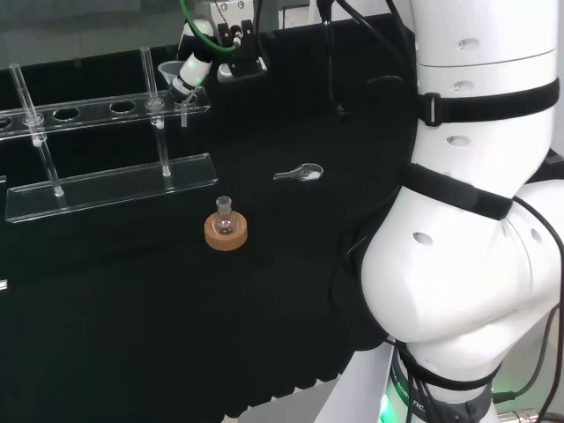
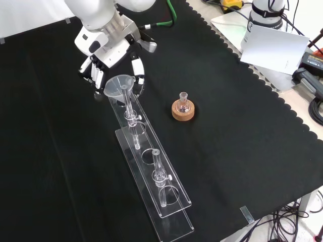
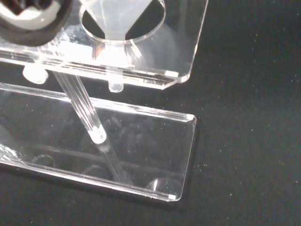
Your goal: Pick up the funnel from the transparent funnel stand.
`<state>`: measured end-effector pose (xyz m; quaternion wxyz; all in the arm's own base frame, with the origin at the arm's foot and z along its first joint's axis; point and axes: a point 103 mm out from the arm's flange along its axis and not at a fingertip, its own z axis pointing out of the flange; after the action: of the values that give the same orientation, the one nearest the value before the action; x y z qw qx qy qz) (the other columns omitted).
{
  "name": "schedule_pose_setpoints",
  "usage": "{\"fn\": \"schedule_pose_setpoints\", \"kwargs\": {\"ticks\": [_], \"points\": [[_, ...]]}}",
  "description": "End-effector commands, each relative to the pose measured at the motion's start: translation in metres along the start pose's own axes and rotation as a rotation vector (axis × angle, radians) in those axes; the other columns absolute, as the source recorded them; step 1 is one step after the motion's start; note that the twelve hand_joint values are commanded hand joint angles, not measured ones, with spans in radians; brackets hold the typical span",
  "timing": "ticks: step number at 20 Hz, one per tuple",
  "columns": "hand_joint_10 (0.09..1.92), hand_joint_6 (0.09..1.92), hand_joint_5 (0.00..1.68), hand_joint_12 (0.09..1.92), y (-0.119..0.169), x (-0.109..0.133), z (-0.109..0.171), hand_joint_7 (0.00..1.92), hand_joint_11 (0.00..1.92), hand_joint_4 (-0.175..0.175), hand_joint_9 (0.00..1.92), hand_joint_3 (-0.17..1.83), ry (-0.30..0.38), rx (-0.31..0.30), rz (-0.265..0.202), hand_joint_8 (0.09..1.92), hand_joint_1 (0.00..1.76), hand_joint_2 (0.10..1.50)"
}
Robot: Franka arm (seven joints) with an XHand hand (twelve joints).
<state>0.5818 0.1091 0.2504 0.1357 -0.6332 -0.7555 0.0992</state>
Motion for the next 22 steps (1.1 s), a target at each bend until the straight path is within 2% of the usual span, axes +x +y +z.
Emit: {"fn": "schedule_pose_setpoints", "kwargs": {"ticks": [1, 5, 9, 13, 22], "points": [[0.44, 0.15, 0.75, 1.47, -0.005, 0.002, -0.015, 0.95, 0.21, -0.006, 0.85, 0.52, -0.032, -0.052, 0.003, 0.54, 0.81, 0.55], [0.41, 0.22, 0.73, 1.46, -0.014, 0.009, -0.041, 0.96, 0.22, -0.006, 0.87, 0.53, -0.076, -0.129, 0.005, 0.53, 0.81, 0.54], [0.38, 0.40, 0.66, 1.45, -0.023, 0.017, -0.057, 0.96, 0.23, -0.006, 0.88, 0.54, -0.108, -0.167, 0.000, 0.54, 0.81, 0.54], [0.38, 0.43, 0.64, 1.45, -0.038, 0.025, -0.076, 0.96, 0.24, -0.005, 0.88, 0.55, -0.150, -0.224, 0.004, 0.53, 0.82, 0.54], [0.38, 0.48, 0.62, 1.45, -0.068, 0.038, -0.090, 0.95, 0.24, -0.004, 0.87, 0.58, -0.189, -0.242, 0.000, 0.54, 0.82, 0.53]]}}
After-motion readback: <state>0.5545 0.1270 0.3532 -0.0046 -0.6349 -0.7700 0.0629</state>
